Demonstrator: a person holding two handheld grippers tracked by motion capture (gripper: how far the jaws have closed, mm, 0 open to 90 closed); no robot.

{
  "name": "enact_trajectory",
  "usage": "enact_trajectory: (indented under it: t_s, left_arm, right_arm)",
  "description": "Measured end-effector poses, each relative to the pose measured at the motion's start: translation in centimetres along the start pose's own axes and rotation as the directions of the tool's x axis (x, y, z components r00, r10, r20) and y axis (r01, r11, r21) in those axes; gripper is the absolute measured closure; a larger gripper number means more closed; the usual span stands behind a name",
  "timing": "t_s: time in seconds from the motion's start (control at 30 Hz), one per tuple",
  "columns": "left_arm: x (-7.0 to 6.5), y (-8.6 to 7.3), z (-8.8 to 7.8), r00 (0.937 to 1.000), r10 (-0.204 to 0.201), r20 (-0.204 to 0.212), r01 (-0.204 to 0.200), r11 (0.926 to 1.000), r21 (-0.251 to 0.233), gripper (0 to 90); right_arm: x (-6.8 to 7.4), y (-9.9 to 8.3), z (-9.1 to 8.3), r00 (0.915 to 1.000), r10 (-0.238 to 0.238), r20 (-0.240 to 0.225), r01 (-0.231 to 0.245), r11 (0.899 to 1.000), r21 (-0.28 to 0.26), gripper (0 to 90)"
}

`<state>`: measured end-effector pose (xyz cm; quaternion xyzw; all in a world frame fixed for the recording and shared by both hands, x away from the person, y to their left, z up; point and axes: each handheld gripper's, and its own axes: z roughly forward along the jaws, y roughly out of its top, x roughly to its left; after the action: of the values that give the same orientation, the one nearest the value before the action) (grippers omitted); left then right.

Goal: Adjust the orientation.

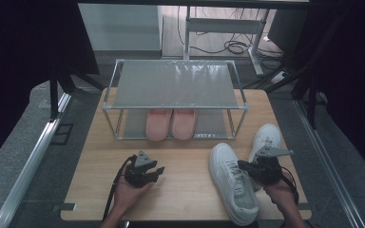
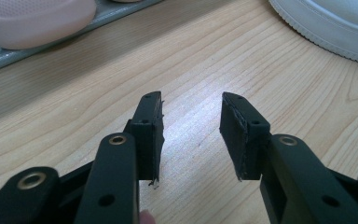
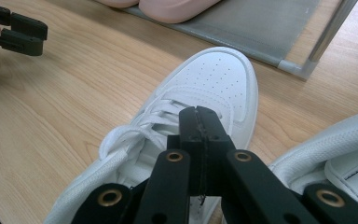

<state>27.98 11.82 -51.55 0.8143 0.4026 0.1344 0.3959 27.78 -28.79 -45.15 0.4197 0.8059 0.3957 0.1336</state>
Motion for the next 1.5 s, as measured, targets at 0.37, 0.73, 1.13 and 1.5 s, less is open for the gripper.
enact_trajectory:
  t_s: [0.37,0.73,1.13,1.5]
  left_arm:
    - [0.0,0.0,0.0,1.0000,0.000,-0.002,0.000,1.0000,0.000,60.1]
    - [0.0,0.0,0.0,1.0000,0.001,-0.002,-0.001,1.0000,-0.002,60.3]
    - [0.1,0.0,-0.2,1.0000,-0.001,-0.003,0.001,1.0000,-0.005,60.4]
    - [0.2,0.0,-0.3,1.0000,-0.003,-0.006,0.003,1.0000,-0.008,60.4]
  right_arm:
    - [-0.3,-0.3,-0.1,0.9994,0.012,0.032,-0.013,1.000,0.019,90.0]
    - [-0.3,-0.3,0.2,0.9993,0.018,0.032,-0.019,0.999,0.037,90.0]
    - [0.8,0.1,1.3,0.9999,-0.009,0.014,0.008,0.998,0.055,90.0]
    - [-0.6,0.2,0.8,0.9958,0.027,0.087,-0.031,0.998,0.046,90.0]
